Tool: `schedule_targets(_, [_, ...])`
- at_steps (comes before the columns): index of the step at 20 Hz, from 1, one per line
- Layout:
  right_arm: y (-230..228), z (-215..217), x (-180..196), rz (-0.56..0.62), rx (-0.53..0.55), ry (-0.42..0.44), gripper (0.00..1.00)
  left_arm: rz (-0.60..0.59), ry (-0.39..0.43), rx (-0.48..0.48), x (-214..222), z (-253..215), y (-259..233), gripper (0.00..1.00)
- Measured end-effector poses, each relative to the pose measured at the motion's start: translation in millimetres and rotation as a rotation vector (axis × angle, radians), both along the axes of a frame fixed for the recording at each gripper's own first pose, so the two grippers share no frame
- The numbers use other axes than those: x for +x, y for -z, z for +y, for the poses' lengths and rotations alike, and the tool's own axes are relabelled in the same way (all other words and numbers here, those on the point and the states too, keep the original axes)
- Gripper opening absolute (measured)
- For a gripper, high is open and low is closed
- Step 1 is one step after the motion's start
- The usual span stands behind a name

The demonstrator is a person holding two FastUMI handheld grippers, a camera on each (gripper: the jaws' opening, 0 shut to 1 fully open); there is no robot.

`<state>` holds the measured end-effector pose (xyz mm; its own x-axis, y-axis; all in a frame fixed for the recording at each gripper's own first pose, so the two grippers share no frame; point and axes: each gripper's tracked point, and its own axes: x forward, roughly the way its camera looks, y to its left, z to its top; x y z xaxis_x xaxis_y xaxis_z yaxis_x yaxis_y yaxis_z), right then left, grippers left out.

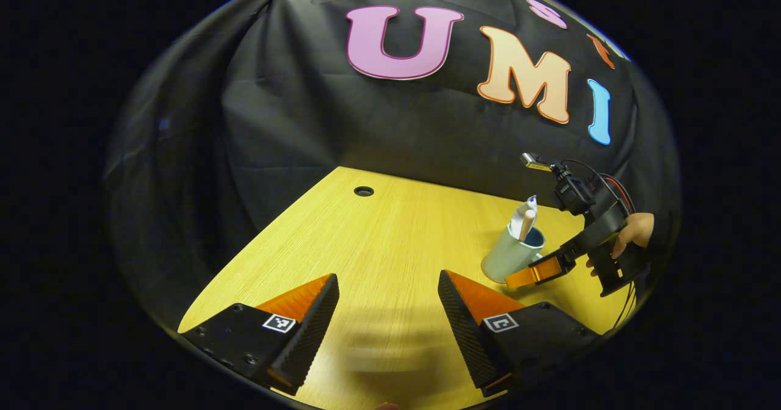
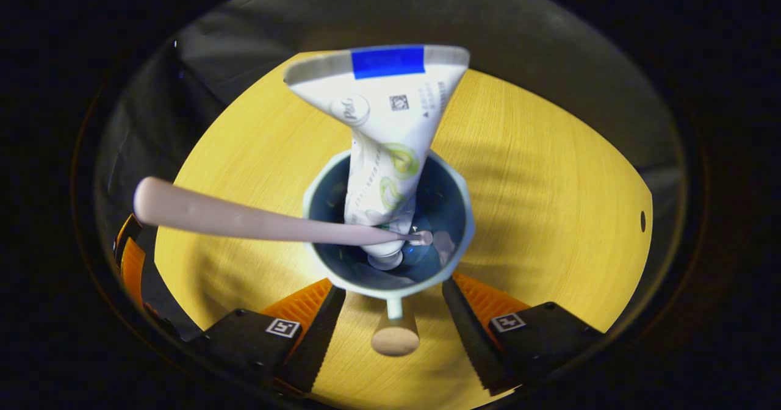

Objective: Put the toothbrush and toothpaste on the desktop into the cup, then pick up the cup and place it on the coaster on the desktop.

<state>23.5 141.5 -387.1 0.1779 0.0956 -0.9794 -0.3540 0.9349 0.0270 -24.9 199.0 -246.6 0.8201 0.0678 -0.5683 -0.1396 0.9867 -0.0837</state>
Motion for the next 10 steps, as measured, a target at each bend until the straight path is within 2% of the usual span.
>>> schedule_targets(1, [-6,-2,-2,-0.03,0.016,0.007,1.0,-0.008,0.013,0.005,4,-6,-4,0.95])
schedule_targets(3, [-28,-9,-1,-0.112,0.045,0.012,0.97,-0.025,0.038,0.002,12,-23,-13,0.95])
schedule_targets(5, [-56,-17,-4,-0.2,0.072,0.018,1.0,-0.042,0.065,0.0,19,-42,-20,0.94])
schedule_targets(6, [-70,-22,-6,-0.239,0.084,0.026,0.96,-0.052,0.081,0.0,23,-52,-24,0.95])
schedule_targets(10, [-110,-51,-27,-0.339,0.109,0.058,1.0,-0.089,0.139,-0.008,36,-96,-41,0.94])
